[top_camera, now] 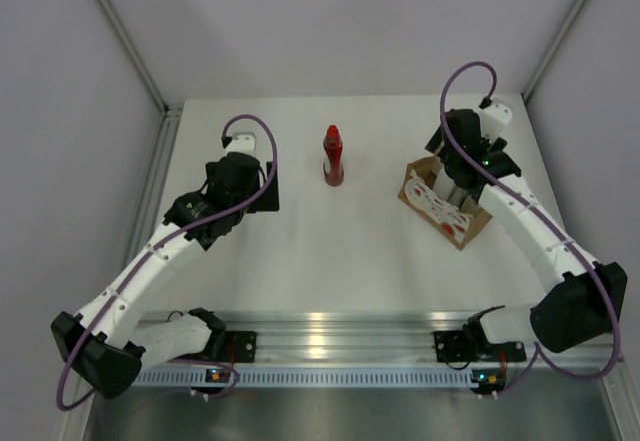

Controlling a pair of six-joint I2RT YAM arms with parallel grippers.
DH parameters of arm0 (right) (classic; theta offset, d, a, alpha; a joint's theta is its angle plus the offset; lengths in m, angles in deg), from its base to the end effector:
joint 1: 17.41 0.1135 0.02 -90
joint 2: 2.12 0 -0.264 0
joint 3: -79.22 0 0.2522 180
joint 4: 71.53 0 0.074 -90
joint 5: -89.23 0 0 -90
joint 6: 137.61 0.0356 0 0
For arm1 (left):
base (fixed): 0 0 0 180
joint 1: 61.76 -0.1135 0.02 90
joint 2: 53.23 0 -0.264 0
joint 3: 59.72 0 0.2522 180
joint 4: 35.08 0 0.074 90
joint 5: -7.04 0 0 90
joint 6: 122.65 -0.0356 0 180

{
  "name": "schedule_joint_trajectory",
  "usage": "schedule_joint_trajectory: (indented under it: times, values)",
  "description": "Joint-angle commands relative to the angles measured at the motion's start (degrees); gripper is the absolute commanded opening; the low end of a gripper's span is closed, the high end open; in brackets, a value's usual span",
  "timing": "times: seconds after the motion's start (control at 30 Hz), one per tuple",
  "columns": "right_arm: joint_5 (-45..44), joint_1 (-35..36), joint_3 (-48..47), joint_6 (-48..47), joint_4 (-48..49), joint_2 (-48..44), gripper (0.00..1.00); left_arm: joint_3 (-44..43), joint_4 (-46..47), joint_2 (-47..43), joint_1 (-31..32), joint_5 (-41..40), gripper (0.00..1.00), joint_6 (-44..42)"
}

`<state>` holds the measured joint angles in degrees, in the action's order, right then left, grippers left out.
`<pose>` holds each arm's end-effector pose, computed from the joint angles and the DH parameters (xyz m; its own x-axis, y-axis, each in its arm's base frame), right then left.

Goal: Take the personal care products out of the canvas bag

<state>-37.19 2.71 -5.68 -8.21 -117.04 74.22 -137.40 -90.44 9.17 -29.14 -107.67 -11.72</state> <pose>0.2787 0.0796 0.3459 -0.3291 0.4234 -0.8441 0.4886 0.8412 0.2315 0.1953 -0.1073 0.3455 -0.5852 -0.0107 -0.8108 0.0120 0.9997 -0.0219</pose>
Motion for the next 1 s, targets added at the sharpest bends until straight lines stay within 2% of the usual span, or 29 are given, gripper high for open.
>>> schedule_joint_trajectory:
  times: [0.0,0.33,0.63,0.97]
  values:
    - [-2.0,-1.3,-1.0,3.0,-1.9,1.0,0.82,0.2,0.6,-0.5,0.1,0.8,0.98,-0.3]
    - [-2.2,-2.1,0.4,5.3,-3.2,4.4,0.7,0.2,0.6,-1.0,0.1,1.4,0.98,-0.4]
    - [-1.6,-3.0,1.9,6.6,-3.3,8.2,0.7,0.3,0.6,-1.4,0.1,1.4,0.98,-0.2]
    - [-1.8,-4.5,-0.9,5.7,-3.2,14.4,0.7,0.3,0.6,-1.0,0.1,1.8,0.98,-0.3]
